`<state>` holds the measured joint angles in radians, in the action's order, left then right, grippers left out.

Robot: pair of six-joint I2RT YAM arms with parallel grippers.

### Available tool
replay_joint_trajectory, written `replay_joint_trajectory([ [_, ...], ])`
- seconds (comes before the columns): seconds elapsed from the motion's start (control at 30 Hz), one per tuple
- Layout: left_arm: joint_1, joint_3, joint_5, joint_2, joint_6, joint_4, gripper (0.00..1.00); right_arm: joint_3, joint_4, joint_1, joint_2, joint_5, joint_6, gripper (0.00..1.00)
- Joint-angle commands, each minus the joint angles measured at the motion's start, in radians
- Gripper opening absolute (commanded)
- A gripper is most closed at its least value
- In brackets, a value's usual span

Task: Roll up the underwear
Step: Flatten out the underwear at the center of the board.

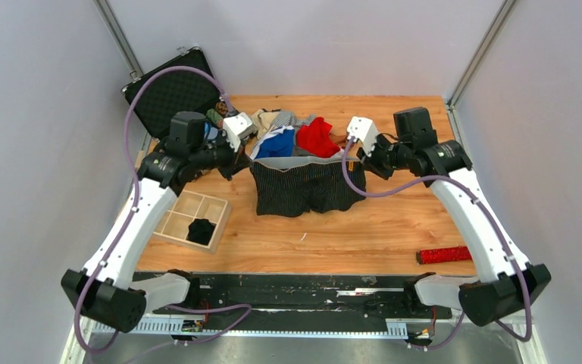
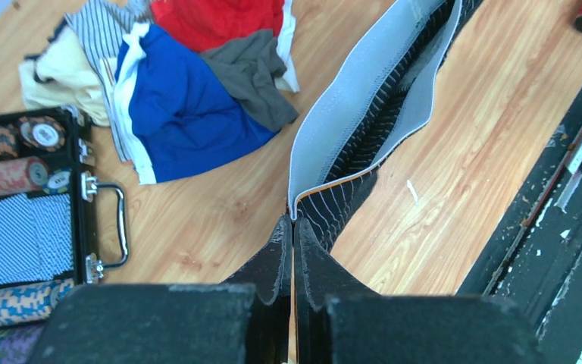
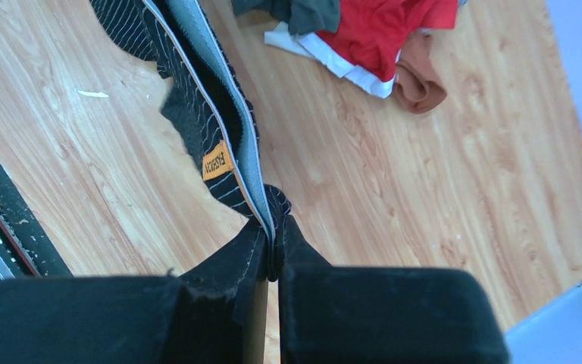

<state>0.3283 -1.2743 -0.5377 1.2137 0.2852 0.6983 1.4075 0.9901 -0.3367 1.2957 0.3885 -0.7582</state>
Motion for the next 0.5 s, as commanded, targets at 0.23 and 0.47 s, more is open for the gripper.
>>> replay_joint_trajectory([
  [0.23,-0.001,-0.05,-0.042,-0.146,0.08,0.077,0.0,0.1,0.151,-0.092,-0.138,-0.094,0.119,0.0],
  [0.47,0.0,-0.055,-0.071,-0.162,0.074,0.123,0.0,0.122,0.194,-0.096,-0.171,-0.08,0.157,0.0],
])
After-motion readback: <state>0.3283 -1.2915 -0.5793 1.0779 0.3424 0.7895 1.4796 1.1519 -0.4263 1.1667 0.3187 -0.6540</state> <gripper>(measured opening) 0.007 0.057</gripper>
